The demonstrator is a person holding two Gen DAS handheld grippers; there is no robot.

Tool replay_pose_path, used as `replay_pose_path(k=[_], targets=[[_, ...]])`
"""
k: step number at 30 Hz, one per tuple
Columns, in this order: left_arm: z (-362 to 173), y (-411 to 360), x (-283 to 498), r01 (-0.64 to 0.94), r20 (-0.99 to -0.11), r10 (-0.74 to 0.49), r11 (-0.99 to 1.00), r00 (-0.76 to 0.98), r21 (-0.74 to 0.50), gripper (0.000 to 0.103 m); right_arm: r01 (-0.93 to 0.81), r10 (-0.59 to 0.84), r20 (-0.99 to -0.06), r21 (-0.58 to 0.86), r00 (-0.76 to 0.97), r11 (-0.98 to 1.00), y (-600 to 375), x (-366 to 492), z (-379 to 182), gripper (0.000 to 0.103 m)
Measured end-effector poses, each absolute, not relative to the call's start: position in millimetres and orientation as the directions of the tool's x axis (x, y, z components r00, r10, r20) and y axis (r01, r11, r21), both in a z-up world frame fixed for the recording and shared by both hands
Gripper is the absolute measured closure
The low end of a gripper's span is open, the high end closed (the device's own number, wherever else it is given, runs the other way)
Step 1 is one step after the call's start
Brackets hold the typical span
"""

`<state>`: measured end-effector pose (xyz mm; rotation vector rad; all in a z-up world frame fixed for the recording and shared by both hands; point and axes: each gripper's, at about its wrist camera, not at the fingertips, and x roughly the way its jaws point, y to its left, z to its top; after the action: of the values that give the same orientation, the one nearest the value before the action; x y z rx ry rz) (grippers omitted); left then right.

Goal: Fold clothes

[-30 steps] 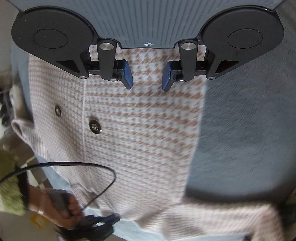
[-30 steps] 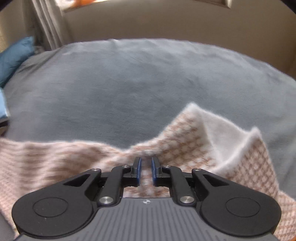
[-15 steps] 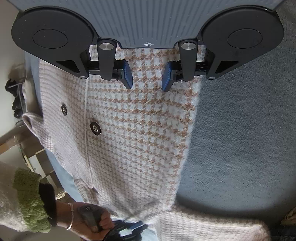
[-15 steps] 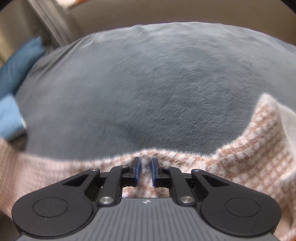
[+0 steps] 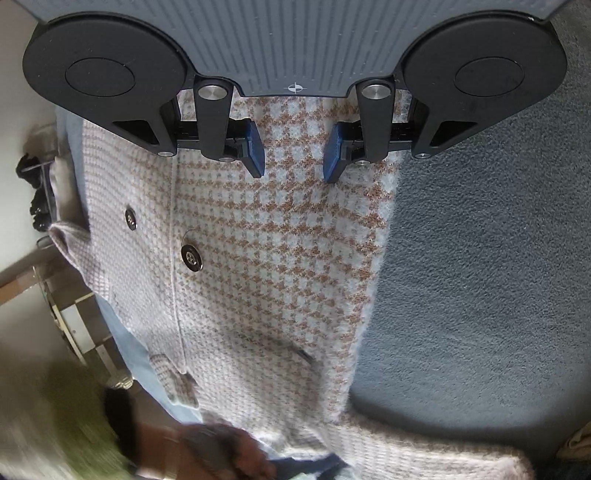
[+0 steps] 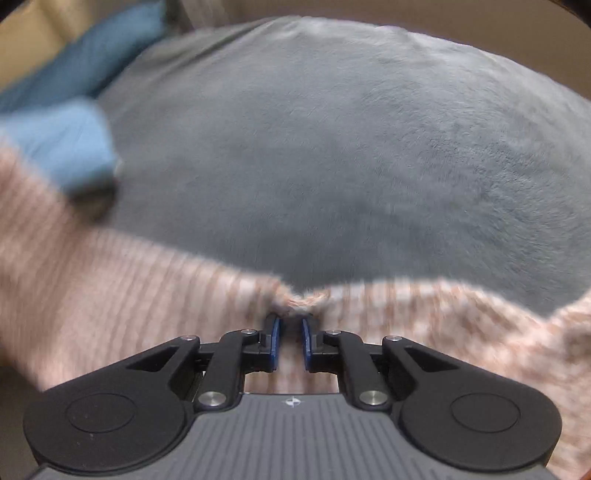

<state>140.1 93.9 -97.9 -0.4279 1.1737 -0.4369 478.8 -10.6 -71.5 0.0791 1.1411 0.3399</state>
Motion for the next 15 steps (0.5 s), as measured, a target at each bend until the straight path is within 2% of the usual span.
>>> replay_pose_path(k=[5, 8, 12, 15], targets=[[-100, 94, 138, 0.101, -0.773, -0.541, 0.835, 0.332, -0.540, 0.068, -0.073, 0.342, -0.825, 0.348, 0.450, 0.935, -29, 491, -49, 0.089], [-101, 97, 138, 0.081, -0.769, -0.544, 0.830, 0.336, -0.552, 0.068, -0.150, 0.405, -0.810, 0.378, 0.425, 0.914, -31, 477, -21, 0.089], [-102, 97, 138, 0.078, -0.767, -0.548, 0.827, 0.335, -0.557, 0.068, -0.321, 0.460, -0.839, 0.367, 0.290, 0.873, -7, 451, -15, 0.089], [-103, 97, 138, 0.094, -0.765, -0.550, 0.828, 0.336, -0.553, 0.068, -0.448, 0.365, -0.898, 0.227, 0.248, 0.865, 28, 438, -36, 0.089]])
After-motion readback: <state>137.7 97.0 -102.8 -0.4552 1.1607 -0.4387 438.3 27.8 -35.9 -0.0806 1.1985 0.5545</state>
